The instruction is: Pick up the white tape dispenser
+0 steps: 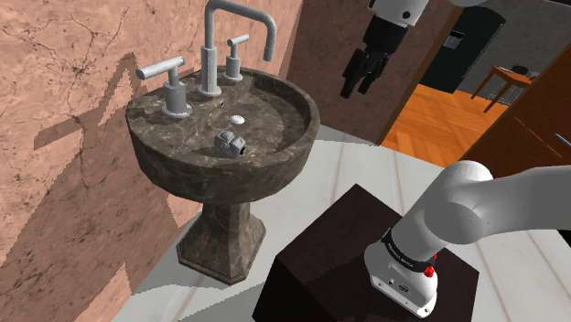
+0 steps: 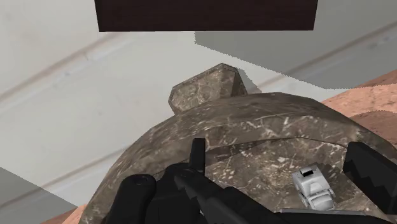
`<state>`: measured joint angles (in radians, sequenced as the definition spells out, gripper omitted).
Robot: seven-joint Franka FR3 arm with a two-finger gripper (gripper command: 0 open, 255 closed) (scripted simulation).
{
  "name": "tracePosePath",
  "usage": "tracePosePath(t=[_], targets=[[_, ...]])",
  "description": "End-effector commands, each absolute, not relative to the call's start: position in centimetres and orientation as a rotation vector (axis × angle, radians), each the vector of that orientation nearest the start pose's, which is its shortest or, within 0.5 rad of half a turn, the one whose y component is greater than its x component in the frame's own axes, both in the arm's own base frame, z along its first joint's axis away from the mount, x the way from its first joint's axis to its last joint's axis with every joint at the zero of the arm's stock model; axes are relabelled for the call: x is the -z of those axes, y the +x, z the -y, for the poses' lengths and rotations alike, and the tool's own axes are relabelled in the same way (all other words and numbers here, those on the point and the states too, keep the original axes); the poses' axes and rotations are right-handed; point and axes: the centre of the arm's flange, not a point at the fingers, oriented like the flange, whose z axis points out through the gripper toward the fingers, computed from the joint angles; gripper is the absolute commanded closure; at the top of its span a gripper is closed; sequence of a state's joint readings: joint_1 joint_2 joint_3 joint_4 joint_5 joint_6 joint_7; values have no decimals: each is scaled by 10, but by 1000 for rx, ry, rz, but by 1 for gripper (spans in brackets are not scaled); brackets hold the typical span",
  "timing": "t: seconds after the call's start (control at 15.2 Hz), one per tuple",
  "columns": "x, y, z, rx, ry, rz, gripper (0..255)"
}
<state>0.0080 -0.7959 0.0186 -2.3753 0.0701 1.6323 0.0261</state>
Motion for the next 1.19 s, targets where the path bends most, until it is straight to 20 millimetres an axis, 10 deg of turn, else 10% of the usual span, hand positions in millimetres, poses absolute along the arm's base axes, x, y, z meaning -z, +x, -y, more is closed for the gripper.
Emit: tracePosePath(t=[0.0, 1.12], targets=[[-590, 310, -17, 79, -3083, -11, 0], [-466, 447, -128, 204, -3065, 115, 0]])
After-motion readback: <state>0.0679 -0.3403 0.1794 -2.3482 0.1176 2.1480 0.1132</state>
